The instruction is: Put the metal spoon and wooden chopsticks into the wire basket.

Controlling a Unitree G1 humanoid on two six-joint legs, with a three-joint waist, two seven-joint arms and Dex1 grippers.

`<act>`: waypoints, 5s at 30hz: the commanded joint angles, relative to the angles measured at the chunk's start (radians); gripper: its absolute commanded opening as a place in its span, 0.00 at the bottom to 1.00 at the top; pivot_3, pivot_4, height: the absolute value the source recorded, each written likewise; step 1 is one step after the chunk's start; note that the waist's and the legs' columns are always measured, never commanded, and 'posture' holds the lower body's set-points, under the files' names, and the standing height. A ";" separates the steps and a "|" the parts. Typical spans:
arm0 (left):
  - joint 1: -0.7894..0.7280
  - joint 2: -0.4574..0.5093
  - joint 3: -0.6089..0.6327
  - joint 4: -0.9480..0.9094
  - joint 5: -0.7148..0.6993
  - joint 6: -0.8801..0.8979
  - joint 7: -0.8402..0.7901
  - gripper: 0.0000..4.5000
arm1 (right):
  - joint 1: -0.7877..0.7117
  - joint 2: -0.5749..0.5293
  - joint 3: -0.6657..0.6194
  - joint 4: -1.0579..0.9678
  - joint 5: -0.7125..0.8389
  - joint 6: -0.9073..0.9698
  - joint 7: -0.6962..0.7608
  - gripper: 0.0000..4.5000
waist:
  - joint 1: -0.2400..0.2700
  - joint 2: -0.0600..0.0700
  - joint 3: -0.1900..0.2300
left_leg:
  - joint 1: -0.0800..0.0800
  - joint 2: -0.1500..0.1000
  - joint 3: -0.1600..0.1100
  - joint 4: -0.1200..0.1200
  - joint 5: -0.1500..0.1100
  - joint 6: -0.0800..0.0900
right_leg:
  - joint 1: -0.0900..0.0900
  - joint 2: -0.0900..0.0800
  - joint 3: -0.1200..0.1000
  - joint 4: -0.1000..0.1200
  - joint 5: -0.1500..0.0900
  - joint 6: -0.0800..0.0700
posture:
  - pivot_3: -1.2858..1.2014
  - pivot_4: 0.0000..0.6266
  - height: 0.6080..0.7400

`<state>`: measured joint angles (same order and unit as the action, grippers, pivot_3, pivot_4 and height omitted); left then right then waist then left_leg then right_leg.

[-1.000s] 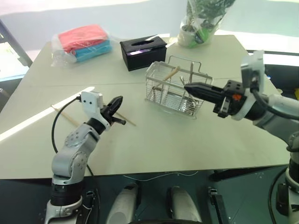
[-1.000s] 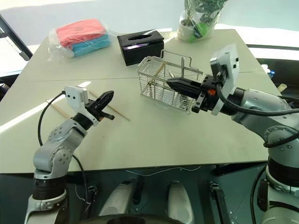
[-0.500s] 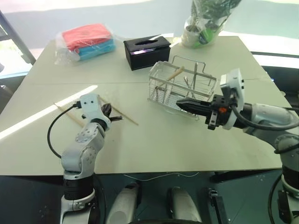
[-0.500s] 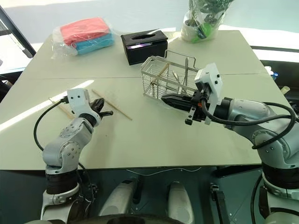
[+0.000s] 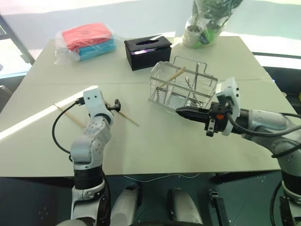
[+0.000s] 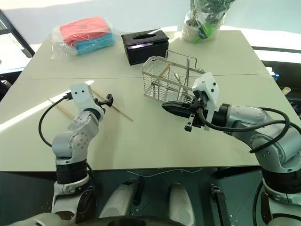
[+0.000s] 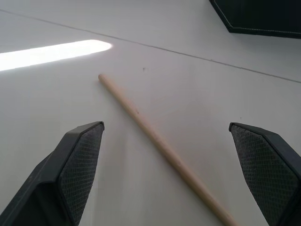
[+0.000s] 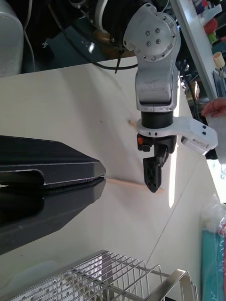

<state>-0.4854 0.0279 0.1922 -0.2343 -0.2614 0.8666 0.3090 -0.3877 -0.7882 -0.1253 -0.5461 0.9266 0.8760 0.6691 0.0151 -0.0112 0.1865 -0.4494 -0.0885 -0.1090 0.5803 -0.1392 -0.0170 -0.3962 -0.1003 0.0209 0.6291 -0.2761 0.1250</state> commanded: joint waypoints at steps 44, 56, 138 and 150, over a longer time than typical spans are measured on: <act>-0.304 -0.098 0.211 0.560 0.144 0.109 0.363 0.99 | 0.012 0.111 -0.007 -0.027 -0.103 -0.071 -0.076 0.00 | -0.001 0.000 -0.004 | 0.007 0.000 -0.001 0.002 0.000 -0.001 | 0.006 0.002 0.000 0.002 0.003 0.007 | 0.52 0.24 1.00; -0.276 -0.123 0.238 0.544 0.143 0.101 0.384 0.25 | 0.000 0.110 -0.019 -0.020 -0.108 -0.078 -0.073 0.00 | -0.010 0.002 -0.008 | 0.007 0.000 0.000 0.001 -0.001 -0.001 | 0.005 0.002 0.001 0.002 0.003 0.008 | 0.52 0.24 1.00; -0.839 -0.056 0.165 1.180 -0.262 -1.165 -1.081 0.02 | 0.241 0.158 -0.235 -0.221 0.057 -0.162 -0.389 0.00 | -0.003 -0.005 -0.005 | 0.000 -0.001 -0.003 0.008 0.001 0.003 | 0.004 0.002 -0.002 0.002 0.003 0.008 | 0.52 0.24 1.00; -0.776 -0.097 0.126 1.290 -0.149 -1.319 -1.056 0.02 | 0.234 0.164 -0.225 -0.229 0.068 -0.187 -0.417 0.00 | -0.002 -0.005 -0.005 | 0.000 -0.001 -0.003 0.009 0.001 0.003 | 0.004 0.002 -0.002 0.002 0.003 0.008 | 0.52 0.24 1.00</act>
<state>-1.2515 -0.0659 0.3333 1.0621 -0.4281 -0.4204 -0.7537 -0.1440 -0.6253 -0.3385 -0.7357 0.9782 0.7122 0.2590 0.0130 -0.0159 0.1818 -0.4490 -0.0891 -0.1119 0.5894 -0.1385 -0.0138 -0.3917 -0.0983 0.0187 0.6316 -0.2731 0.1328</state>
